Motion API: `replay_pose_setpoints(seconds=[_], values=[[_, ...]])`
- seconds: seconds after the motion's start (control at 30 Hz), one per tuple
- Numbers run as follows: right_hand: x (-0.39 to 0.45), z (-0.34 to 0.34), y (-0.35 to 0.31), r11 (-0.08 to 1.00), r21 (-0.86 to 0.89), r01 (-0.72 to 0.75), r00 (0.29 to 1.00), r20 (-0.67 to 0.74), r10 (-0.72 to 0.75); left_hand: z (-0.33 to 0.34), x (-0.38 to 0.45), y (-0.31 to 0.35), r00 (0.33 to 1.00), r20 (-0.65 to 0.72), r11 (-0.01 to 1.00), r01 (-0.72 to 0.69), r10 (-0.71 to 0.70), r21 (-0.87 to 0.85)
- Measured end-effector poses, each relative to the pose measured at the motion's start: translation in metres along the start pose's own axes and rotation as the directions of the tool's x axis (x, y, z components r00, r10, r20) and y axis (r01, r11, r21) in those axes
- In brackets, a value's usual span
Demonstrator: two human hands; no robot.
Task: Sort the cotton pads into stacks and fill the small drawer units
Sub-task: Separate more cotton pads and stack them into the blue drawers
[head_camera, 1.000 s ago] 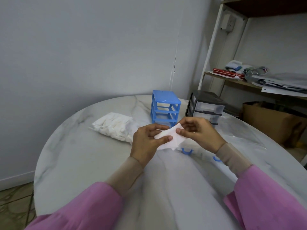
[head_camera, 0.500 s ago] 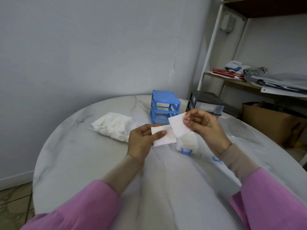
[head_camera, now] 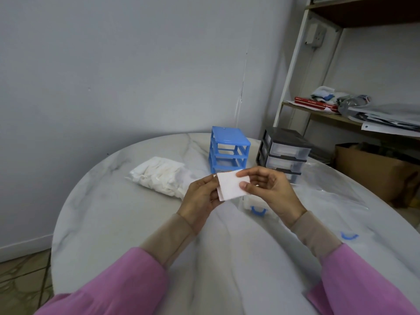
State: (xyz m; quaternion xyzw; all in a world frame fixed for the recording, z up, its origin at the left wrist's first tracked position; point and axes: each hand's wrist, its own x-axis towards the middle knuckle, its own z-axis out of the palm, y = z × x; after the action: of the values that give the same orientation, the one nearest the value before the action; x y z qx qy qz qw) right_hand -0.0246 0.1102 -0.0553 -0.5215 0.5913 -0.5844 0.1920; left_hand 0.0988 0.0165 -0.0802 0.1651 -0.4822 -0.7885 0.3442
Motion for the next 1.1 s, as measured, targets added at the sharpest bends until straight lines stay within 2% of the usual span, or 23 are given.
replay_pose_setpoints(seconds=[0.3,0.57,0.73,0.9,1.1], values=[[0.0,-0.002,0.006,0.99,-0.136,0.03,0.999,-0.019,-0.033,0.002,0.002,0.002,0.997,0.029,0.995,0.072,-0.071,-0.066],[-0.003,0.001,0.006,0.97,-0.238,0.054,0.996,-0.052,-0.068,0.001,0.0,-0.005,0.997,0.078,1.0,-0.028,0.028,-0.002],[-0.001,0.002,0.007,0.972,-0.229,-0.053,0.991,-0.133,0.023,0.001,0.0,-0.004,0.994,0.091,0.998,-0.058,0.057,0.005],[-0.003,-0.003,0.0,0.991,0.011,-0.133,0.979,-0.152,0.133,0.002,0.0,-0.008,0.996,0.062,0.993,-0.069,0.063,0.1],[-0.003,-0.015,0.003,0.983,-0.032,-0.181,0.975,-0.135,0.175,0.002,0.007,-0.008,0.997,0.027,0.986,-0.076,0.073,0.149]])
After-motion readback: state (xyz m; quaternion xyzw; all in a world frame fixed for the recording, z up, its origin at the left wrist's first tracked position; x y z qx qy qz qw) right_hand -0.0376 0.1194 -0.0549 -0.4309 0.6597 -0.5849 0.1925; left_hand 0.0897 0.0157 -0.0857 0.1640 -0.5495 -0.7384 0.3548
